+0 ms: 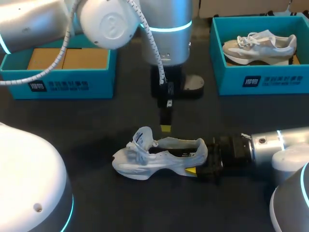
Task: Take the shoe out of the shoebox, open the shoe tongue, remove and reinsert the insole, then place the shoe into the shoebox
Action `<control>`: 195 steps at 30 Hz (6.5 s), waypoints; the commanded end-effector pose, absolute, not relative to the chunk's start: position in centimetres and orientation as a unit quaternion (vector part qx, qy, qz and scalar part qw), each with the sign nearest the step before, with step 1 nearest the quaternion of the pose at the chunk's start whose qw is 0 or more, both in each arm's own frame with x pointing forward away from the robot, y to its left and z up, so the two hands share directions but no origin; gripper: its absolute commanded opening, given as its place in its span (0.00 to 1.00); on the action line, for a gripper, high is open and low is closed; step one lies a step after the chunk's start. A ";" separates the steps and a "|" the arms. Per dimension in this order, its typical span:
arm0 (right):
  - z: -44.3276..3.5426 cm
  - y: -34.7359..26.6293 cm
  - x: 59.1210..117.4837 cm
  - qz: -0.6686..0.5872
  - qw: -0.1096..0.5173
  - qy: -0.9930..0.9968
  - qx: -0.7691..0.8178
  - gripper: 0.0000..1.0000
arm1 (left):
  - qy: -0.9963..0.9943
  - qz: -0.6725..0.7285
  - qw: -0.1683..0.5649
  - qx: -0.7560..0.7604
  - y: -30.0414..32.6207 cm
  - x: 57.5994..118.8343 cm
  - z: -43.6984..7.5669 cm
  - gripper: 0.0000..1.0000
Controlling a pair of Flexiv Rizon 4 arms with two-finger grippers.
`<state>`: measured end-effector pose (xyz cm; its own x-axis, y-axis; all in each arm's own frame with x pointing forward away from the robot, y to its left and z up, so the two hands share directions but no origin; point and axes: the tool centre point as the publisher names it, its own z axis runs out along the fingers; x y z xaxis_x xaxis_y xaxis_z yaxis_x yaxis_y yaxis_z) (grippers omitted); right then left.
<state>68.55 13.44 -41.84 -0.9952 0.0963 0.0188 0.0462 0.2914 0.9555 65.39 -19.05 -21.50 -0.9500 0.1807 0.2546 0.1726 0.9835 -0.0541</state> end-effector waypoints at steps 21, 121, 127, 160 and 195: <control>-41.7 13.5 68.6 0.591 0.020 0.805 0.044 0.00 | -0.976 0.026 0.115 -0.184 -22.3 66.3 -27.3 0.00; -41.7 13.5 68.6 0.591 0.020 0.805 0.044 0.00 | -0.986 0.022 0.065 -0.152 -22.3 66.4 -34.3 0.00; -41.7 13.5 68.6 0.591 0.020 0.805 0.044 0.00 | -0.987 0.030 0.053 -0.147 -22.8 67.1 -34.5 0.00; -41.7 13.5 68.6 0.591 0.020 0.805 0.044 0.00 | -0.989 0.006 0.064 -0.130 -20.3 65.9 -37.6 0.00; -41.7 13.5 68.6 0.591 0.020 0.805 0.044 0.00 | -0.992 0.011 0.083 -0.098 -18.9 65.5 -39.8 0.29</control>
<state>68.50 13.46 -41.85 -0.9952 0.0957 0.0182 0.0456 0.2914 0.9555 65.82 -19.30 -39.56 -0.9657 0.1965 0.1696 0.1943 0.9805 -0.0301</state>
